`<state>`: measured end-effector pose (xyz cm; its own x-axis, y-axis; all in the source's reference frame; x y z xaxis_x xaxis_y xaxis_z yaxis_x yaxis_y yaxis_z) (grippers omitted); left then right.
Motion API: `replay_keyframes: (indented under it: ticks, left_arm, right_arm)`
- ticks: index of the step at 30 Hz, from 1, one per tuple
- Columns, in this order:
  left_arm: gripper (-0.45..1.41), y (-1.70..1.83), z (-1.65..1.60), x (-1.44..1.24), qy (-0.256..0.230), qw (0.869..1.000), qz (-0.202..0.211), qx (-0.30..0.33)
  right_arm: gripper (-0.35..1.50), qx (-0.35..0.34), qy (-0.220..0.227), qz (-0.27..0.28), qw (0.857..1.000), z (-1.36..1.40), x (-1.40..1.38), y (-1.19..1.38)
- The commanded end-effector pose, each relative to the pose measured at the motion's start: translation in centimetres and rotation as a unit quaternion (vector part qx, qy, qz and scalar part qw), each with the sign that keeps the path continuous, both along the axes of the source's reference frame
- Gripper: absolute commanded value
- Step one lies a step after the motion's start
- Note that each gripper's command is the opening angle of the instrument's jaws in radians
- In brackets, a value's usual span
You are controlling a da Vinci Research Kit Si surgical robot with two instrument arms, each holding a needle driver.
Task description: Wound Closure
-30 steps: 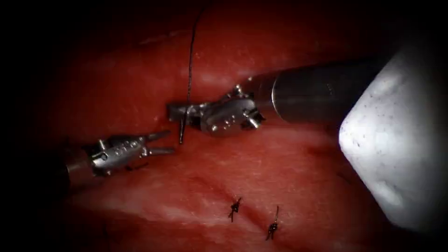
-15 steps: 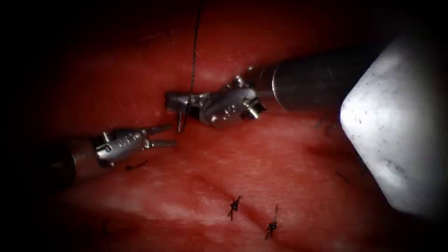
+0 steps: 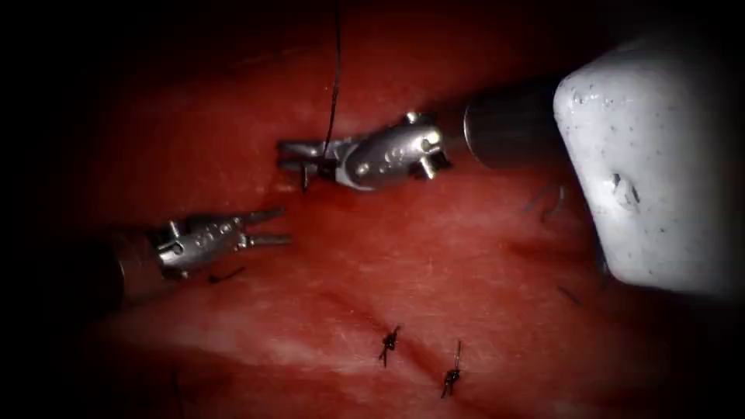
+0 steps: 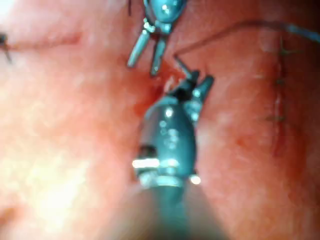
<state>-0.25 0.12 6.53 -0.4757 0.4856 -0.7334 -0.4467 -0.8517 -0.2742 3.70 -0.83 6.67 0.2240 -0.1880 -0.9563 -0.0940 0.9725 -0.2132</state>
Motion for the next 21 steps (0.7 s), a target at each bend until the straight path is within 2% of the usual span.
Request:
replay_keyframes:
  ticks: [1, 11, 21]
  left_arm:
    - [0.09, 0.0, 0.07, -0.06, -0.001, 1.0, 0.0, 0.0]
    - [0.09, -0.01, 0.11, -0.07, 0.0, 1.0, 0.0, -0.001]
    - [0.09, -0.02, 0.12, -0.07, -0.001, 1.0, -0.001, -0.003]
  right_arm:
    - [-0.35, -0.014, 0.0, -0.004, 1.0, 0.02, 0.07, -0.02]
    - [-0.35, -0.032, -0.004, -0.002, 0.999, -0.04, 0.15, 0.12]
    - [-0.35, -0.081, -0.019, -0.026, 0.996, -0.11, 0.16, 0.12]
